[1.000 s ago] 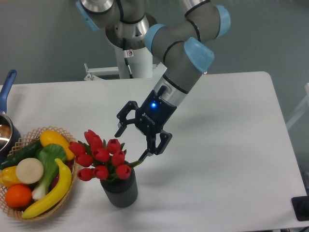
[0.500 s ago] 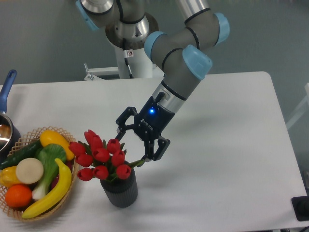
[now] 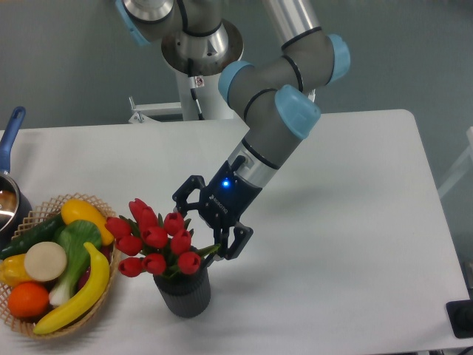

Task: Pick up the flowers from the vase
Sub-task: 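Close the gripper around the tulip stems just above the vase rim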

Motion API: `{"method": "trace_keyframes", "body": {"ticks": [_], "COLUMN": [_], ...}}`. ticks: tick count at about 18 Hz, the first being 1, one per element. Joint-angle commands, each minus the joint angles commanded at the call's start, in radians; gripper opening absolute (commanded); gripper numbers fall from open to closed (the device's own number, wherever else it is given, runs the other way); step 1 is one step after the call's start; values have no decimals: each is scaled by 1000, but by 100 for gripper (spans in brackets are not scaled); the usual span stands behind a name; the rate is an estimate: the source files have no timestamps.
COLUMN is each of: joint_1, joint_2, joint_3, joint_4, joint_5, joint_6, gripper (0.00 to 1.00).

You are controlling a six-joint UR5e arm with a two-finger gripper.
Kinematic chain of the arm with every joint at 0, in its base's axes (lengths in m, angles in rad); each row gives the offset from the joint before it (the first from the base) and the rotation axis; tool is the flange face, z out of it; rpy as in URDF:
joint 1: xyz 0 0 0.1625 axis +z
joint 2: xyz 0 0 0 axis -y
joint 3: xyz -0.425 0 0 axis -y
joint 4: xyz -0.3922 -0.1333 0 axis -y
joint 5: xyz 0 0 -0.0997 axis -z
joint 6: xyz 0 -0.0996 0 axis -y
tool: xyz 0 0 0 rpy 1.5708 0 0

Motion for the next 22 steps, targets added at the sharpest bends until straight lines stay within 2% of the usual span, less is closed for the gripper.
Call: {"method": "trace_keyframes", "body": {"ticks": [22], "joint_1": [-31], "joint_2": [-34], "joint_3": [8], "joint_4": [0], "joint_5": [-17], "joint_6": [-12], "gripper": [100]}}
